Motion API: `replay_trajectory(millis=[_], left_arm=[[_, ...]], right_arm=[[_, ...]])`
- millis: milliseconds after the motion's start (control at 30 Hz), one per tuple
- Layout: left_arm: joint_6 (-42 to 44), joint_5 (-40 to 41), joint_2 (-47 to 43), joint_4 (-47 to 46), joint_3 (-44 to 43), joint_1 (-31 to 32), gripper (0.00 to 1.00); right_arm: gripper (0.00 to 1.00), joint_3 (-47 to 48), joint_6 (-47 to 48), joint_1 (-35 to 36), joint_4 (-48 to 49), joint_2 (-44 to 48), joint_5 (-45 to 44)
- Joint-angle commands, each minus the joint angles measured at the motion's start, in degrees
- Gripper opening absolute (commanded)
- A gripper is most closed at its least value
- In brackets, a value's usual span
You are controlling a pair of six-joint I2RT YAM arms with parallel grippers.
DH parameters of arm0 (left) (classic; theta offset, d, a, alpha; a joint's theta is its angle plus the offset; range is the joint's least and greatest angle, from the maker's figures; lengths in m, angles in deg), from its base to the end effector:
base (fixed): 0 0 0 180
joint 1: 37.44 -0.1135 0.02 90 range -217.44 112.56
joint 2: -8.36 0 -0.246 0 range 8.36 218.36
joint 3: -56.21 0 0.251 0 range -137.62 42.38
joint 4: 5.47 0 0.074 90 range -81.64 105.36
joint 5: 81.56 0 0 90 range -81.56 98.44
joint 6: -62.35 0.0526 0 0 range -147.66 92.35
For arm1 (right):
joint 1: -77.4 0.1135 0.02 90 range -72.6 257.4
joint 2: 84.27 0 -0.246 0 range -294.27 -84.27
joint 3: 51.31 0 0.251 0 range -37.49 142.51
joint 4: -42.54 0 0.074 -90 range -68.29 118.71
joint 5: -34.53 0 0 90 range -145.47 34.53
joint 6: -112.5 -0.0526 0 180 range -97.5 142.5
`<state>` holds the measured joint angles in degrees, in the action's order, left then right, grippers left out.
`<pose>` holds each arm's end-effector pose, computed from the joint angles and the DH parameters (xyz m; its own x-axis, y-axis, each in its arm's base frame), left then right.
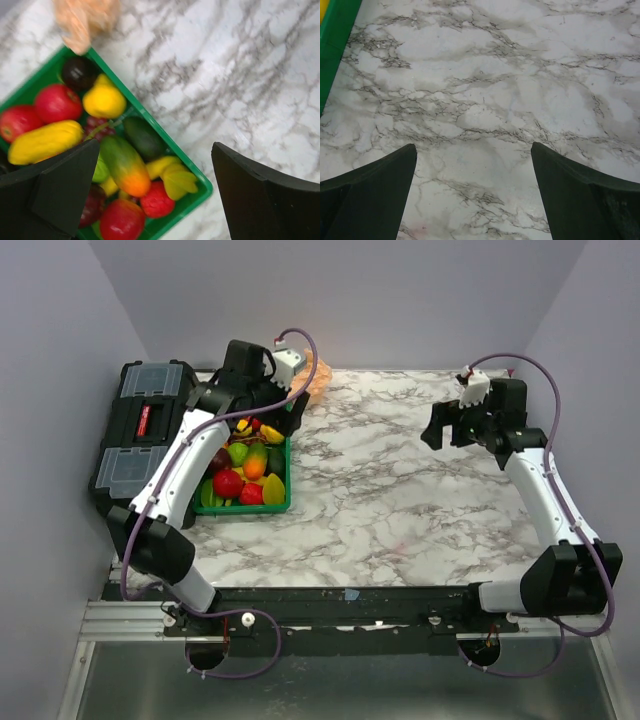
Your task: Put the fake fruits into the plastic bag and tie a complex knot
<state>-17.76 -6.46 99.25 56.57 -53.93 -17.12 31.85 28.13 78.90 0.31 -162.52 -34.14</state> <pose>0.3258 -0.1351 0.3574 -0.5395 0.3768 -0.7529 0.6143 0.7877 -0.0460 0.3172 0.0274 0.3013 -0.5724 -0.1064 -0.8131 -0.3715 0.9176 0.1414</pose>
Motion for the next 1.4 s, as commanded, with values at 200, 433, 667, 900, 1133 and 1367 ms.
replay_trajectory(millis=[200, 433, 667, 900, 1133, 1367], left_arm=[[27.66, 2.27, 24.90, -0.85, -31.69, -0.04, 0.99], [37.86, 4.93, 36.97, -6.75, -36.03, 0.07, 0.98], [43.15, 11.63, 48.82, -17.12, -40.06, 0.07, 0.98], [48.00, 13.29, 55.71, -21.31, -42.35, 0.02, 0.85], [47.31, 10.40, 53.71, -23.83, -42.20, 0.97, 0.03], [33.13, -2.81, 38.96, -24.42, -38.19, 3.37, 0.00]], right_arm=[[1.00, 0.48, 1.78, -0.09, -1.46, 5.81, 1.28], [1.00, 2.11, 4.12, -0.10, -6.28, 7.80, -1.90], [1.00, 1.11, 3.57, -0.14, -8.93, 10.44, -4.67], [1.00, 1.87, 1.80, -0.14, -10.78, 10.92, -7.41], [1.00, 1.72, -0.06, -0.11, -11.56, 11.65, -6.72], [1.00, -0.38, -0.05, -0.14, -11.25, 11.31, -2.59]])
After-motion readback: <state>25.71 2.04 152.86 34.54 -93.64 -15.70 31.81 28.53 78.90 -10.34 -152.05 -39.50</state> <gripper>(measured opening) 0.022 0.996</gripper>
